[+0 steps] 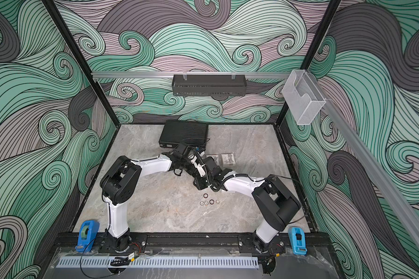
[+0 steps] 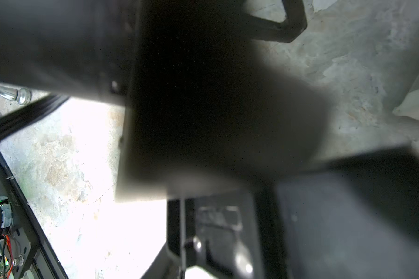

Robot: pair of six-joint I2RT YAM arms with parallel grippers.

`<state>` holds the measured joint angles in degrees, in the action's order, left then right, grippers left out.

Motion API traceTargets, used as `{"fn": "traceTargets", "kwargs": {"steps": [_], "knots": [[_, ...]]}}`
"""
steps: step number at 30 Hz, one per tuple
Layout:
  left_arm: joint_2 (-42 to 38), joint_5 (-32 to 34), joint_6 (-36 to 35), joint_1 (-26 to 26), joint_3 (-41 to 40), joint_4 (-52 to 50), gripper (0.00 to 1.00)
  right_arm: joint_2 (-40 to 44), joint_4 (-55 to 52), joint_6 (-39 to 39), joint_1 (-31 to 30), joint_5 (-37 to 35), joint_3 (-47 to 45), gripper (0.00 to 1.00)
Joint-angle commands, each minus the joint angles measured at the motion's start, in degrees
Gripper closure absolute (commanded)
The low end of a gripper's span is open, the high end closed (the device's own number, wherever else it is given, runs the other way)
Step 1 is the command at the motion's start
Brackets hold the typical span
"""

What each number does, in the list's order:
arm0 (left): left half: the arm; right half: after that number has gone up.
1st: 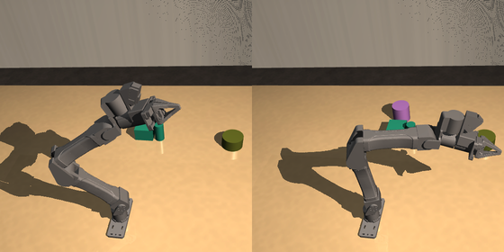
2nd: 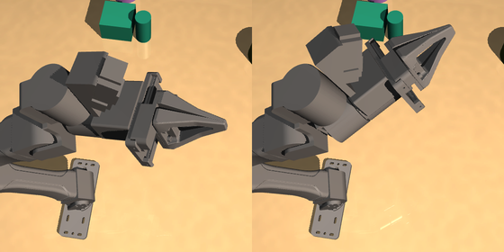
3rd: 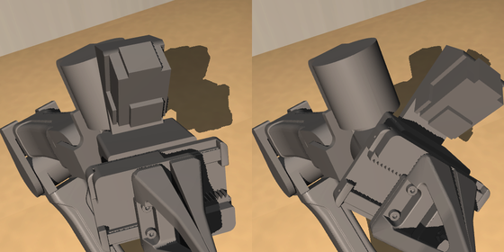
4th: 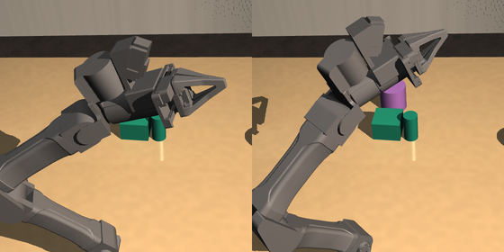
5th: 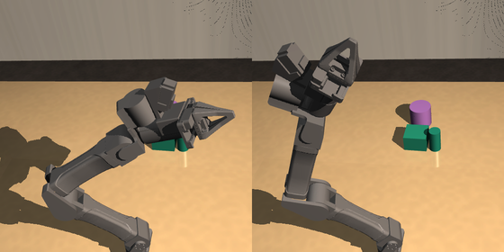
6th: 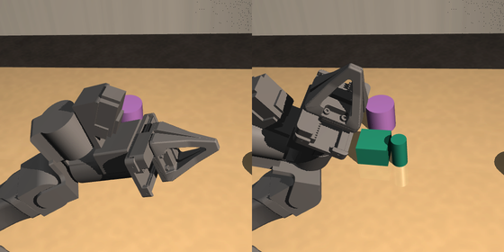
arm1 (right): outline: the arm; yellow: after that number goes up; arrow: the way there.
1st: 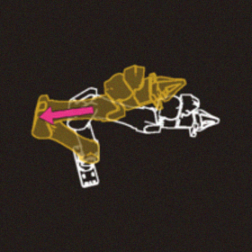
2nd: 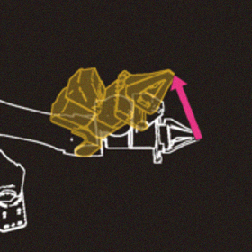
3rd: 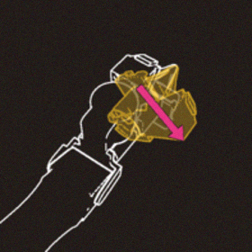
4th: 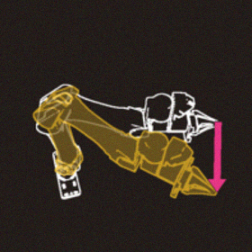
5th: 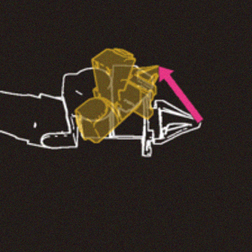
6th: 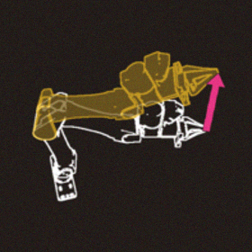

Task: Take the rings out of the lift-off lid box
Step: Adjust the jewelry box at the center of the board, then take out the ring from the jewelry box.

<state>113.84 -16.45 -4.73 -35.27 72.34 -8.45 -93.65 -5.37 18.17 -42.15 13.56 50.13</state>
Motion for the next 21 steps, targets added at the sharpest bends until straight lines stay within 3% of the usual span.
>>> {"fn": "traceTargets", "kwargs": {"steps": [1, 21], "knots": [[0.2, -1.9, -0.8, 0.1, 1.9, 1.0, 0.04, 1.8, -1.4, -0.8, 0.6, -1.3, 0.3, 0.61], [-11.1, 0.2, -1.1, 0.1, -8.4, 1.1, 0.04, -0.6, -2.4, -4.5, 3.6, -3.1, -0.4, 0.73]]}}
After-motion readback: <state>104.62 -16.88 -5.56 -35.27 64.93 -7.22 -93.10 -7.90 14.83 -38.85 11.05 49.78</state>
